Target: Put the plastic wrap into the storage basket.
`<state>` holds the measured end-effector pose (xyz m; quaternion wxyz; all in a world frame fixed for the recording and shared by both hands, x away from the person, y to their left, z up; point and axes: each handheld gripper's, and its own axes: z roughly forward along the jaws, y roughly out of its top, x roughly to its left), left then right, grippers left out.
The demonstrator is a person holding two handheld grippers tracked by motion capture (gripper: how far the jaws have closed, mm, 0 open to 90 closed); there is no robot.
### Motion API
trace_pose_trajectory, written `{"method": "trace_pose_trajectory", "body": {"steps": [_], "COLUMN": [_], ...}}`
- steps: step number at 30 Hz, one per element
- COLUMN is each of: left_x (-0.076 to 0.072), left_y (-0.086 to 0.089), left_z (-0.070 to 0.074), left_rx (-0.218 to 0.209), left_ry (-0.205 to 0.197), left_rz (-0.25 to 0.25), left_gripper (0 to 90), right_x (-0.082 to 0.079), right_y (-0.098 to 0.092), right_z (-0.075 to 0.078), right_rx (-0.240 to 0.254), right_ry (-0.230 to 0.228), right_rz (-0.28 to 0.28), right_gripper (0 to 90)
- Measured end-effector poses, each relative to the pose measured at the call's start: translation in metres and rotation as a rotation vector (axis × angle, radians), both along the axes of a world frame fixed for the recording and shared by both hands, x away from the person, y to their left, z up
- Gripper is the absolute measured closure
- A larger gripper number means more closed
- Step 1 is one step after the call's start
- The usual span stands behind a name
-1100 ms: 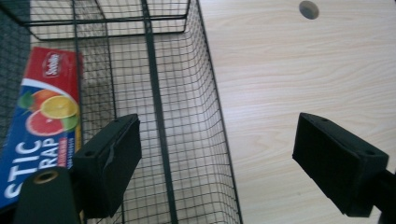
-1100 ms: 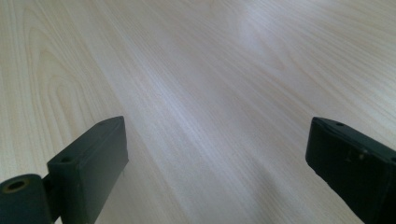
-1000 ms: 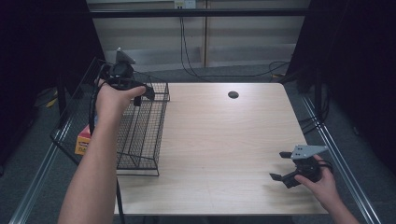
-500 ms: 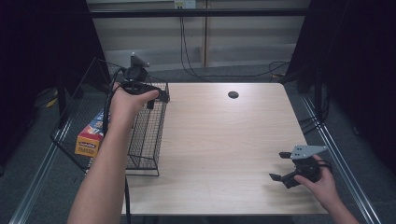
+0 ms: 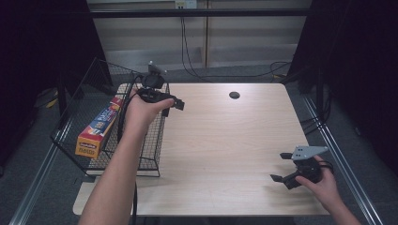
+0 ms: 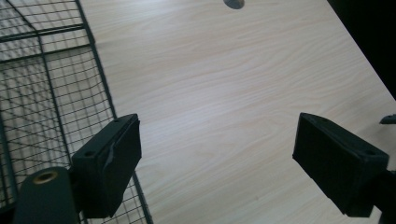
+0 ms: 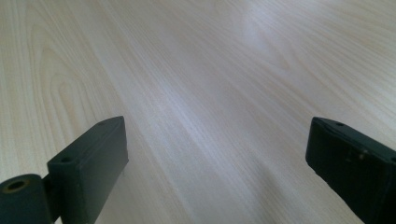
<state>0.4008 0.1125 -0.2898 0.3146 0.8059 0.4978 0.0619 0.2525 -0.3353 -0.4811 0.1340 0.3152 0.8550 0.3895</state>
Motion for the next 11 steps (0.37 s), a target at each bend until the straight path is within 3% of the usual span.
{"method": "trace_pose_trajectory", "body": {"steps": [11], "left_x": [-0.004], "left_y": [-0.013], "left_z": [-0.011], "left_rx": [-0.013], "left_ry": [-0.007], "left_rz": [-0.044], "left_gripper": [13.9], "right_x": [0.000], "right_y": [0.000], "right_z": [0.000], "right_rx": [0.000], "right_ry": [0.001], "right_rz": [-0.004], "right_gripper": [5.2]}}
